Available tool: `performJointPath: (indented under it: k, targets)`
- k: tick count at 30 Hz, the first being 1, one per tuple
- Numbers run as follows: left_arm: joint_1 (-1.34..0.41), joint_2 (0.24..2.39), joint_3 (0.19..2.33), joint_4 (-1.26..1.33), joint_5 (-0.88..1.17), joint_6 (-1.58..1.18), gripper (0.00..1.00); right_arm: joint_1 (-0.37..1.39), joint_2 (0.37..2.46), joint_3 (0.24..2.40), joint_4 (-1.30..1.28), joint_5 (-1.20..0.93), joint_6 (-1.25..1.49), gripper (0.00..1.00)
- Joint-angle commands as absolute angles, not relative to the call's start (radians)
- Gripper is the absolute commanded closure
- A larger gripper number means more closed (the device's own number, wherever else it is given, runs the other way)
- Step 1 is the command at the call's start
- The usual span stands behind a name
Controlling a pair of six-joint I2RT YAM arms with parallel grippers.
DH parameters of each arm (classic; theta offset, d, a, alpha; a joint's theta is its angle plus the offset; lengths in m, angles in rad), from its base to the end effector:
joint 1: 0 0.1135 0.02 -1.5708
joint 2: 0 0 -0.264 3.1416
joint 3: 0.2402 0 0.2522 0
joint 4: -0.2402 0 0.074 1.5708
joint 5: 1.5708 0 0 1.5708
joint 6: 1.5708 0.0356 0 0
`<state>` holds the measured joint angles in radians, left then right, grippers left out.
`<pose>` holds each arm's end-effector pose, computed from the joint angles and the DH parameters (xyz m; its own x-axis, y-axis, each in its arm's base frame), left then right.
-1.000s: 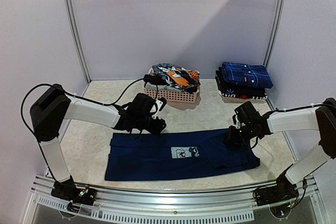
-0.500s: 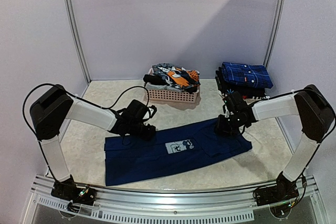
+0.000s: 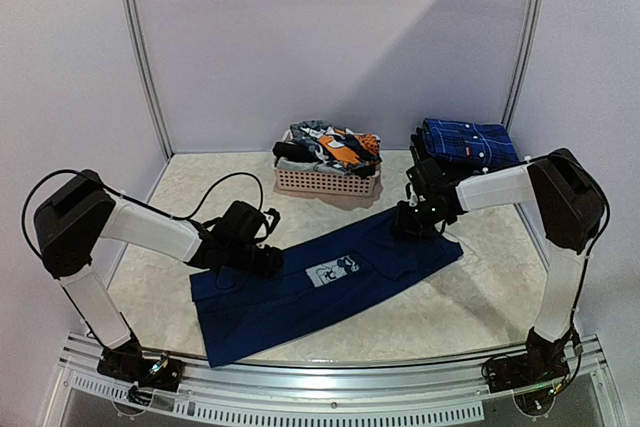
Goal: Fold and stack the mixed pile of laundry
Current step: Rotate the rectangle-folded T-shirt at the center of the board.
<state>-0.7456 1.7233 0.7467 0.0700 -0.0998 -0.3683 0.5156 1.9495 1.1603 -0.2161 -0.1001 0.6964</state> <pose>0.2334 -0.2107 0.1189 -0.7665 0.2202 -0.6033 0.3794 0.9132 -0.1487 0.3387 0.1961 0.1348 -0.9081 0.2190 -0.3570 0.0591 0.9109 0.4084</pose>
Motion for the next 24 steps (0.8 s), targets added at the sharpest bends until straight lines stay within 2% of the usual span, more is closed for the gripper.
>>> performJointPath:
  k: [1,16,24]
  targets:
    - [-0.742,1.692,0.685,0.054,-0.022,-0.449,0.5,0.522,2.068,1.201,-0.254,-0.173,0.689,0.69]
    - [-0.838,1.525,0.61,-0.078,-0.079,-0.549,0.51,0.61,2.289,1.494,-0.258,-0.291,0.691,0.71]
    - [-0.844,1.44,0.712,-0.208,-0.214,-0.448,0.5,0.635,2.353,1.57,-0.225,-0.367,0.636,0.71]
